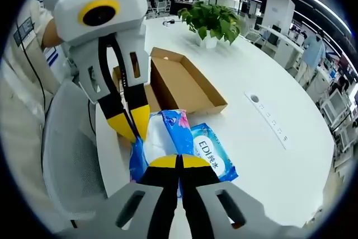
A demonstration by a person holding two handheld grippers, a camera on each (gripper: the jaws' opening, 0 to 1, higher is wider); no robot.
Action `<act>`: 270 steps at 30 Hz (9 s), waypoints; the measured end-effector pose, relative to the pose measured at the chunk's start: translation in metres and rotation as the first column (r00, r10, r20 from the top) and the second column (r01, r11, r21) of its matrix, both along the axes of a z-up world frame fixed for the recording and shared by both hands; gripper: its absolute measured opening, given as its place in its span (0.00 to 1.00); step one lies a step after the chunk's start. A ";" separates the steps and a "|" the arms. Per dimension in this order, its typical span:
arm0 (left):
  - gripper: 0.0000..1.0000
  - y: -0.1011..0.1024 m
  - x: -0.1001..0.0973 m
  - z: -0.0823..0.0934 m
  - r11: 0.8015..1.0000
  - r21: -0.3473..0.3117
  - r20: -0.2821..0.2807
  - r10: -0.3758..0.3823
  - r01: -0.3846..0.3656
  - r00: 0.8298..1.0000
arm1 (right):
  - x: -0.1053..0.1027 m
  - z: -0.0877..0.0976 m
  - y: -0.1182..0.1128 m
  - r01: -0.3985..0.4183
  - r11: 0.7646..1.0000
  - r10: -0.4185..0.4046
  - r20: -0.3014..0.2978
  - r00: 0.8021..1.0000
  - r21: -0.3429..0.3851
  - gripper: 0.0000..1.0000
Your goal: Operate the shoe box by opening the lid, removing the specified soft item, and placing it in the target area until the item is outside and the box remains undamaged.
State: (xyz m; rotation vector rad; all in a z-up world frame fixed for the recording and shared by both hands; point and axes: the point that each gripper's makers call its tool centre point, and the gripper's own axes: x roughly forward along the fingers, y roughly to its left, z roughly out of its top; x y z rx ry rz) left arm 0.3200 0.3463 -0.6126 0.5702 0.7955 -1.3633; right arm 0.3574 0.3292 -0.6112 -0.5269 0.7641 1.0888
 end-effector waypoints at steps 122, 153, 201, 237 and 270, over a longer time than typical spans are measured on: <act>0.15 -0.195 0.065 -0.110 0.998 -0.050 -0.131 -0.049 0.042 0.990 | 0.092 -0.122 -0.194 0.124 0.938 -0.119 0.037 0.992 -0.323 0.07; 0.29 -0.145 0.063 -0.059 0.995 -0.084 -0.076 0.050 -0.056 0.996 | 0.052 -0.062 -0.186 0.231 0.939 -0.212 0.098 0.972 -0.253 0.29; 0.56 -0.017 0.021 0.008 0.944 -0.253 -0.032 0.213 -0.214 0.977 | -0.023 -0.016 -0.089 0.274 0.962 -0.274 0.104 0.956 0.014 0.58; 0.61 0.158 0.014 0.010 0.851 -0.288 0.005 0.461 -0.440 0.887 | -0.035 -0.022 0.014 0.057 0.995 -0.063 0.074 0.995 0.080 0.58; 0.54 0.327 -0.015 -0.032 0.577 -0.215 0.028 0.810 -0.788 0.585 | -0.045 -0.048 0.099 -0.213 0.976 0.210 0.047 0.977 0.055 0.52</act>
